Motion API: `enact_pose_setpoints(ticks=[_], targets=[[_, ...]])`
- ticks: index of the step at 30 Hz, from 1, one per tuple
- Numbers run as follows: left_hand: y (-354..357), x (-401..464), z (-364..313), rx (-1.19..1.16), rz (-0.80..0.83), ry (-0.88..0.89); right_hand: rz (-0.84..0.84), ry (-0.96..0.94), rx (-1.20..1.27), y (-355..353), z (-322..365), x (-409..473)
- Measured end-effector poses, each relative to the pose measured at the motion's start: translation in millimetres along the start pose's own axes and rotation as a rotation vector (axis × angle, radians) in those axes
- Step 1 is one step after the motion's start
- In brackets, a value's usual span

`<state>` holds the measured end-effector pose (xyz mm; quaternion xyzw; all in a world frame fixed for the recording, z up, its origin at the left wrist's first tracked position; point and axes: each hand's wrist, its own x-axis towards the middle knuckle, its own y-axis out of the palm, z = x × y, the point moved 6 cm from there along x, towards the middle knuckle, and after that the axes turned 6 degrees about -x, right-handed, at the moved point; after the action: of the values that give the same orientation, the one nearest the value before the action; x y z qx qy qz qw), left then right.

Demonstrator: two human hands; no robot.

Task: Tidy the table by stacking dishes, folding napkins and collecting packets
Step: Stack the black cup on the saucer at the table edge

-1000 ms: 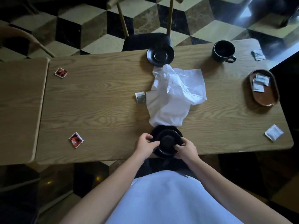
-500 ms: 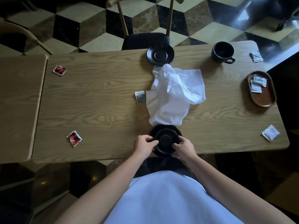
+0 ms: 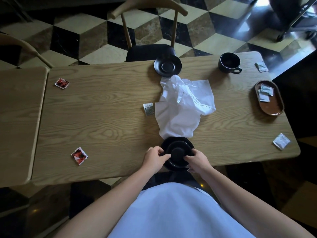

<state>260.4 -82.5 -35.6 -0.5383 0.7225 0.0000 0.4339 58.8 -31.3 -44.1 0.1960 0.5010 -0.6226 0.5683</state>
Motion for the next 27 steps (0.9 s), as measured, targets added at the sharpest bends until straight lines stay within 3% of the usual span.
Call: enact_pose_setpoints(ticks=[7,11,17,22,27], targets=[[-25.8,15.9,-50.9,-0.163,-0.191,0.126,-0.08,0.025,0.041,-36.6,12.7,-14.1],[-19.4,43.9,-124.0,-0.366,-0.064,0.2,-0.124,-0.017,0.229,-80.0,41.6,-0.9],[7.1,105.3,-247.5,-0.393,0.033,0.191,-0.142,-0.14,0.322,-175.2,118.3,61.2],[41.1,175.2,-326.0,-0.419,0.071,0.096,-0.164,-0.089,0.489,-252.6,158.0,144.7],[89.1,251.8,-371.2,-0.425,0.066,0.027,-0.142,0.008,0.832,-286.0,167.7,222.3]])
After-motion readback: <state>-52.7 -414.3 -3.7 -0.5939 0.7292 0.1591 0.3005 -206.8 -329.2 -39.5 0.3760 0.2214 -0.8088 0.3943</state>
